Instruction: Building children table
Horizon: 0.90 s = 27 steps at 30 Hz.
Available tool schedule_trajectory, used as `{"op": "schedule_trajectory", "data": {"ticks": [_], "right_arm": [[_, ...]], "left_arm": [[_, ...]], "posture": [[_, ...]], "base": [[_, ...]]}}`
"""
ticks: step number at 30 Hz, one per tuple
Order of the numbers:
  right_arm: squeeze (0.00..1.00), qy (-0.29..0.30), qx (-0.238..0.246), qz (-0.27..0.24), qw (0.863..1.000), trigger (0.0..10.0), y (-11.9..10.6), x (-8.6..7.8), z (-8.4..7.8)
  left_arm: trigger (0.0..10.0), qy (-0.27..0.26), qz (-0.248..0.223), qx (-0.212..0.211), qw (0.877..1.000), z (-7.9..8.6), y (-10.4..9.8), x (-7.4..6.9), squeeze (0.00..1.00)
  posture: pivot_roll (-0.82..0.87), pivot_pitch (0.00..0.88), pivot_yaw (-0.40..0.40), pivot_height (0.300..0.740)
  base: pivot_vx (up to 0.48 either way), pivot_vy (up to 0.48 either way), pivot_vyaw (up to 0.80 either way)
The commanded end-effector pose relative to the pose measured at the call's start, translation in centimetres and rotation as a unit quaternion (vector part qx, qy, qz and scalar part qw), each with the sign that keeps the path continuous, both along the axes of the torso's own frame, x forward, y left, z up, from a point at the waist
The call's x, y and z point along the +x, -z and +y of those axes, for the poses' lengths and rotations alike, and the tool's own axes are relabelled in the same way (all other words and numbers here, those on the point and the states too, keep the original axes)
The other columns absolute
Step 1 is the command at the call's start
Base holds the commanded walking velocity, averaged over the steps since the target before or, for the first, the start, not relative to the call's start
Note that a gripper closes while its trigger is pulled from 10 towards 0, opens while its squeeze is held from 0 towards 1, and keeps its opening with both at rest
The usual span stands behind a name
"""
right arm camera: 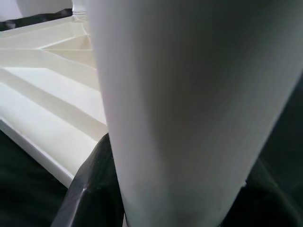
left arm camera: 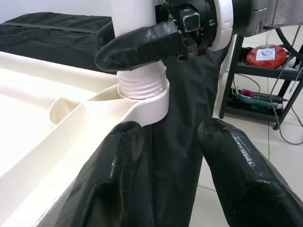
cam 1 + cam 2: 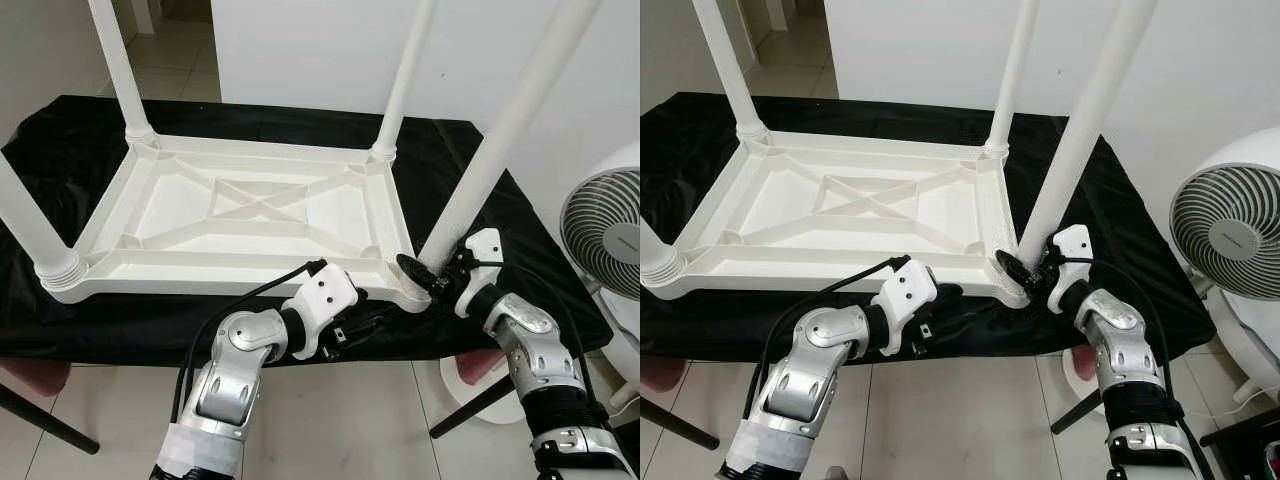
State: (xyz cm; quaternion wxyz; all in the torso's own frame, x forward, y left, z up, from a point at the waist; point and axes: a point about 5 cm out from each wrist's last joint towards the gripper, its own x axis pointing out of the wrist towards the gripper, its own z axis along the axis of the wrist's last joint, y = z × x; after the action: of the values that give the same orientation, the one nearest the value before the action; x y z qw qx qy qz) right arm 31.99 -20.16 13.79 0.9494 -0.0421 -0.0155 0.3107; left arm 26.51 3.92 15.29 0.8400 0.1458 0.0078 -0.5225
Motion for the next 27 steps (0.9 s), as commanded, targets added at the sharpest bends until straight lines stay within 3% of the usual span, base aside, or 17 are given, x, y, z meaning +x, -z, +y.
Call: {"op": "schedule_trajectory", "data": {"ticks": [1, 6, 9, 10, 14, 20, 23, 27], "right_arm": [[0.0, -0.009, 0.009, 0.024, 1.0, 0.0, 1.0, -0.4, 0.1], [0.0, 0.02, 0.017, 0.03, 0.999, 0.0, 1.3, -0.5, -0.3], [0.0, 0.102, 0.022, 0.037, 0.994, 0.0, 2.0, -0.2, -0.7], [0.0, 0.102, 0.022, 0.037, 0.994, 0.0, 2.0, -0.2, -0.7], [0.0, 0.208, 0.057, 0.043, 0.976, 0.0, 2.8, -0.3, -0.4], [0.0, 0.253, 0.077, 0.047, 0.963, 0.0, 2.9, -0.6, 0.2], [0.0, 0.319, 0.071, 0.038, 0.944, 0.0, 2.7, -1.0, 0.6], [0.0, 0.364, 0.071, 0.035, 0.928, 0.0, 2.6, -1.4, 0.9]], "left_arm": [[10.0, -0.096, -0.026, -0.033, 0.995, -0.3, -0.5, 0.7, 0.0], [10.0, -0.095, -0.025, -0.032, 0.995, -0.3, -0.5, 0.7, 0.0], [10.0, -0.095, -0.025, -0.032, 0.995, -0.4, -0.5, 0.7, 0.0], [10.0, -0.095, -0.025, -0.032, 0.995, -0.4, -0.5, 0.7, 0.0], [10.0, -0.096, -0.024, -0.033, 0.995, -0.5, -0.5, 0.7, 0.0], [10.0, -0.097, -0.023, -0.035, 0.994, -0.4, -0.5, 0.6, 0.0], [10.0, -0.099, -0.02, -0.036, 0.994, -0.5, -0.4, 0.4, 0.0], [10.0, -0.1, -0.018, -0.037, 0.994, -0.5, -0.4, 0.4, 0.0]], "posture": [[0.09, 0.0, -0.047, 0.74], [0.09, 0.001, -0.047, 0.74], [0.08, 0.006, -0.047, 0.74], [0.08, 0.006, -0.047, 0.74], [0.08, 0.013, -0.05, 0.74], [0.08, 0.017, -0.051, 0.74], [0.08, 0.024, -0.056, 0.74], [0.08, 0.027, -0.057, 0.74]], "base": [[0.0, 0.0, 0.0], [0.0, 0.0, 0.0], [0.0, 0.0, 0.0], [0.0, 0.0, 0.0], [0.0, 0.0, 0.0], [0.0, 0.0, 0.0], [0.0, 0.0, 0.0], [0.0, 0.0, 0.0]]}}
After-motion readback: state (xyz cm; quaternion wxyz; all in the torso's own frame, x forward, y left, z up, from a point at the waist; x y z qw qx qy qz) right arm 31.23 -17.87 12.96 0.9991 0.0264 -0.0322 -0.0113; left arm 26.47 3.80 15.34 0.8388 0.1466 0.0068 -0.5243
